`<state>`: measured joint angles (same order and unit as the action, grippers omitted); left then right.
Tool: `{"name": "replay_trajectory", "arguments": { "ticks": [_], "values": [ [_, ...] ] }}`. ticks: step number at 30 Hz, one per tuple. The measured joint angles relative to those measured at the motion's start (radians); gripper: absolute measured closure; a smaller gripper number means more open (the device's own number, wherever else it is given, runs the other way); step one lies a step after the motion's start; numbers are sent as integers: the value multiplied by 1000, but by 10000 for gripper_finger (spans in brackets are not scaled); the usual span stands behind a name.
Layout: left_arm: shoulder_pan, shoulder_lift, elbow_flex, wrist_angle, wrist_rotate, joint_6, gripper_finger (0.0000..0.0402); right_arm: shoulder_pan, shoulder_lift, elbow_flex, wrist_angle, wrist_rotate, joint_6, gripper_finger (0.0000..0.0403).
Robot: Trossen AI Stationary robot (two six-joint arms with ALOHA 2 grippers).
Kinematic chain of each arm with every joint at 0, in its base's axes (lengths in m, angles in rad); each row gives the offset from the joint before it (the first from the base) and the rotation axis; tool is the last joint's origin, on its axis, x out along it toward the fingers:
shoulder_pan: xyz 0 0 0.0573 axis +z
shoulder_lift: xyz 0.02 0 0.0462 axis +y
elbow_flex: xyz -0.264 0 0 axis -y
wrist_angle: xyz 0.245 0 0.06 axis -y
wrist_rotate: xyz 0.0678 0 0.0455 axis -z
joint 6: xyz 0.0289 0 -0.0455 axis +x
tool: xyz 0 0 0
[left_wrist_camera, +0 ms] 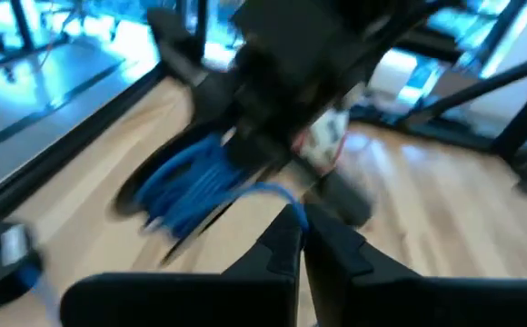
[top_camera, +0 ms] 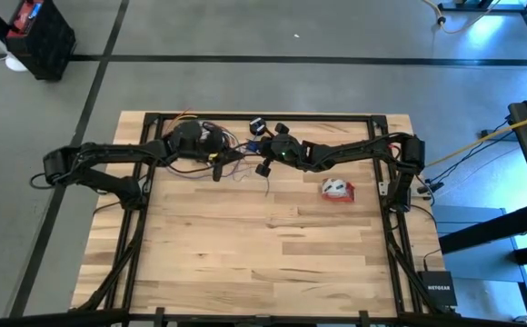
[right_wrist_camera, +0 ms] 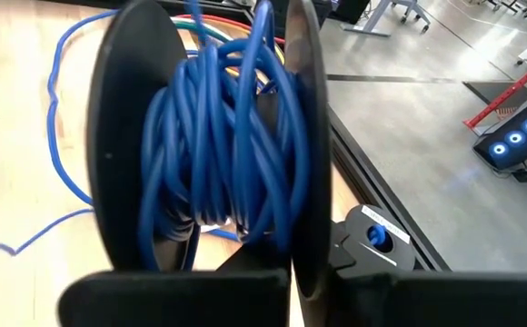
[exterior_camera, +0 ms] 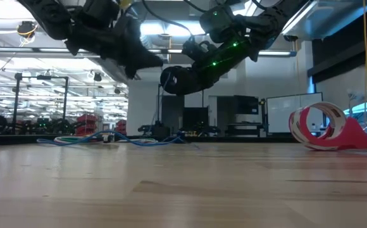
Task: Coil cords
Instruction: Coil the blue wire onto the spool
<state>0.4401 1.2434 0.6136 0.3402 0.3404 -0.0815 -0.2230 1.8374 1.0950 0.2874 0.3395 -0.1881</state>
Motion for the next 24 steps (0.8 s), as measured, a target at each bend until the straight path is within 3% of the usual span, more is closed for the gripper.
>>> {"name": "replay_trajectory", "arguments": {
  "ticks": [8,14,24],
  "values": [
    [-122,12,62,50,-165,-5,398,1,0,0,30,-41,45,402],
    [-148,82,121,39,-183,36,399,1,0,20,32,-127,78,402],
    [-118,135,138,-91,-231,85,399,8,-16,37,-14,-156,76,402]
  ]
}}
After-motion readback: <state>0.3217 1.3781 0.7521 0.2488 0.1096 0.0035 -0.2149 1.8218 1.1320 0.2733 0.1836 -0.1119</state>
